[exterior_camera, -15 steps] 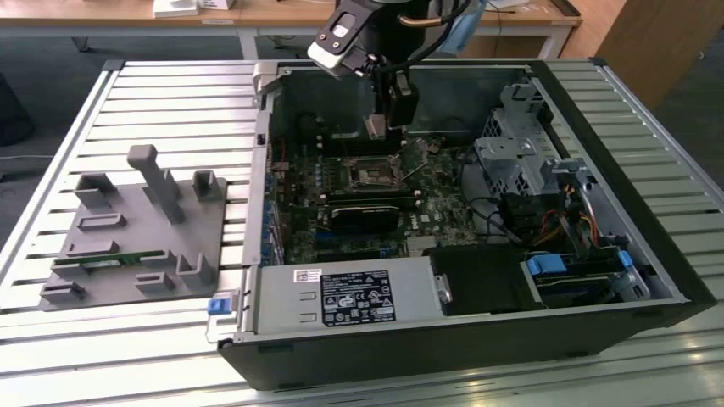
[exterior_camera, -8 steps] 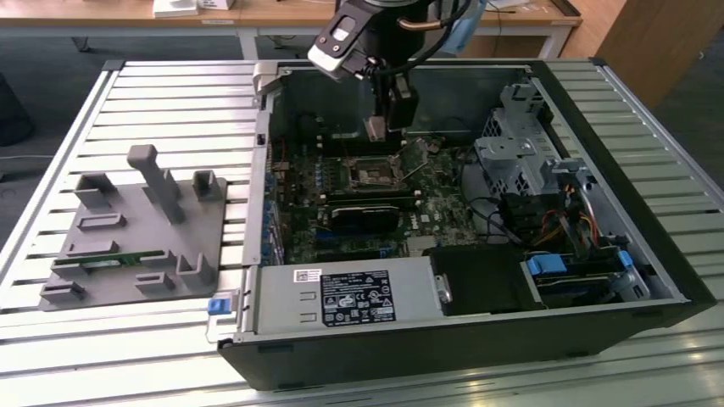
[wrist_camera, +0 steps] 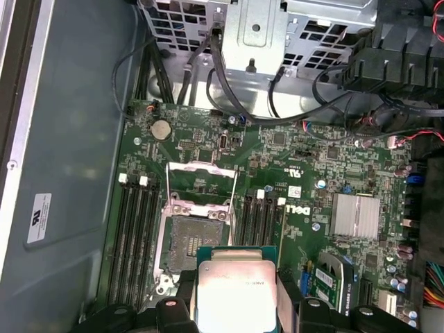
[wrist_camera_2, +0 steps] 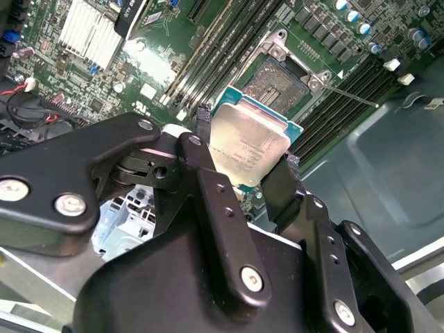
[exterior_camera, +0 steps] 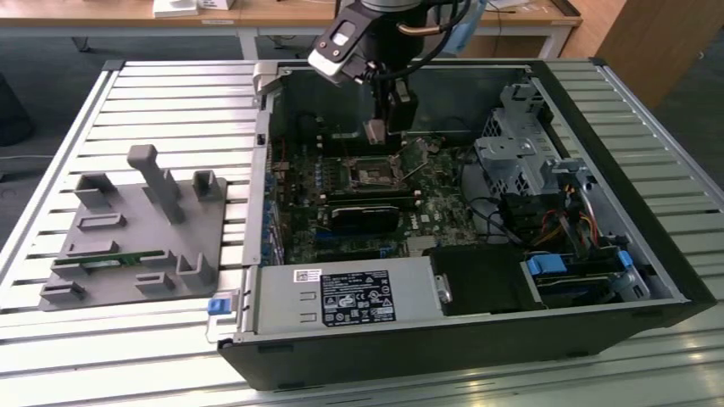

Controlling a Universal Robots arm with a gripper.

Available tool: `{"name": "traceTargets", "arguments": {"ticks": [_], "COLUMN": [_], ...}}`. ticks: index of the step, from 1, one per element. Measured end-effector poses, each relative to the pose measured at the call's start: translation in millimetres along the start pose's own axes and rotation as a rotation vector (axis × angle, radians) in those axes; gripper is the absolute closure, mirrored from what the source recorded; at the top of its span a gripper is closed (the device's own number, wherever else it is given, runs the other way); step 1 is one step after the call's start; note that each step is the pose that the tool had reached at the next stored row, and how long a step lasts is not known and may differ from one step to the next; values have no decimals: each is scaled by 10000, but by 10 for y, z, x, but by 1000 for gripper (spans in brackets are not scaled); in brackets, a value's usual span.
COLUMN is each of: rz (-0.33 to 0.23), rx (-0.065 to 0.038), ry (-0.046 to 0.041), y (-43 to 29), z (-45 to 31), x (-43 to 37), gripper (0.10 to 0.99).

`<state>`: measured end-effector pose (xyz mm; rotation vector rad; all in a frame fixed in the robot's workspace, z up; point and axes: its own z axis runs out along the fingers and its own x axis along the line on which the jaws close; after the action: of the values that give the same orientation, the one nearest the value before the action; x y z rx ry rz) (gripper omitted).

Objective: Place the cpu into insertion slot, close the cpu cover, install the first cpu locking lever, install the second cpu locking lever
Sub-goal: 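Place the cpu into insertion slot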

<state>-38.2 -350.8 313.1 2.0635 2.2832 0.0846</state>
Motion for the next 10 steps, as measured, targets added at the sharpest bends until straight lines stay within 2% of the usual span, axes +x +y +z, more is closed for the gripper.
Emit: {"name": "traceTargets", "arguments": {"ticks": [10], "rz": [0], "rx": [0], "ry": [-3], "y": [-4], "z": [44], "x": [0], "gripper": [545]}}
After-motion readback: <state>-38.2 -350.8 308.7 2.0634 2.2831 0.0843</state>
